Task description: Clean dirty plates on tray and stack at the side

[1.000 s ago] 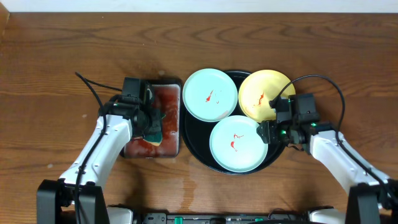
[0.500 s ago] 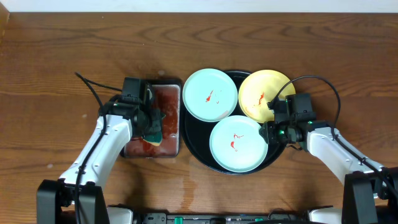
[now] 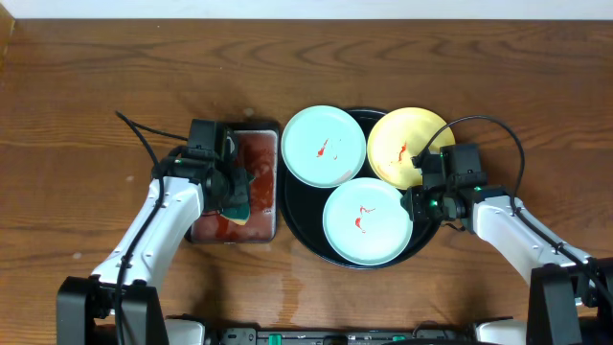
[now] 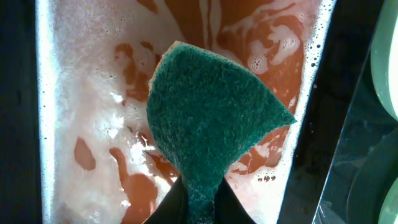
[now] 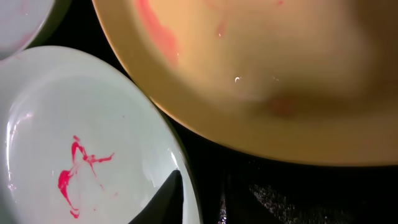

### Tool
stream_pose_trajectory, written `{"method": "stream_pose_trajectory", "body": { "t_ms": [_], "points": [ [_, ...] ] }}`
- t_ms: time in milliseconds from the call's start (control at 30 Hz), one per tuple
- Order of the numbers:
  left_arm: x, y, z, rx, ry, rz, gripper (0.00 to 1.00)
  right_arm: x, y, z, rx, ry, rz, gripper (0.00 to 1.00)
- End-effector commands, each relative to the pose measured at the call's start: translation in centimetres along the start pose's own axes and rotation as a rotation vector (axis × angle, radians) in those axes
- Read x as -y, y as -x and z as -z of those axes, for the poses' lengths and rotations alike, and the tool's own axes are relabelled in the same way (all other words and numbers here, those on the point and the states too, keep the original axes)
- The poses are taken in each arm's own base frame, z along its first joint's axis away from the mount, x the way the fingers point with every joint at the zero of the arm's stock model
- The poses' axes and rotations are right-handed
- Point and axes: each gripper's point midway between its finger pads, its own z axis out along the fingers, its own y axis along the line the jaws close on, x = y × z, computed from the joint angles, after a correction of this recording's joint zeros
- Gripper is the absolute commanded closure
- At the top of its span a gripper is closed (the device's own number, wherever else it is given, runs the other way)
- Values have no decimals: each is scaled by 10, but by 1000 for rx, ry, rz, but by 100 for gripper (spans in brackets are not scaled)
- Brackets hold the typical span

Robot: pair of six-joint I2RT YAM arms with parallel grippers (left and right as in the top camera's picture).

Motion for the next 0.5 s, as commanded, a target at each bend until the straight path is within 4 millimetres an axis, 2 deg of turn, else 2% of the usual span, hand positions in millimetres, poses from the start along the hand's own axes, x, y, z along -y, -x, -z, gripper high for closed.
{"method": "stream_pose_trajectory", "body": {
  "t_ms": [0, 167, 467],
  "points": [
    [-1, -2, 1, 1, 1, 6, 92, 0, -4, -2, -12, -2, 3, 85],
    [0, 1, 1, 13, -2, 6, 92, 0, -6, -2, -16, -2, 2, 89],
    [2, 7, 1, 36, -10, 3, 92, 0, -13, -2, -43, 0, -8, 82]
  ]
}}
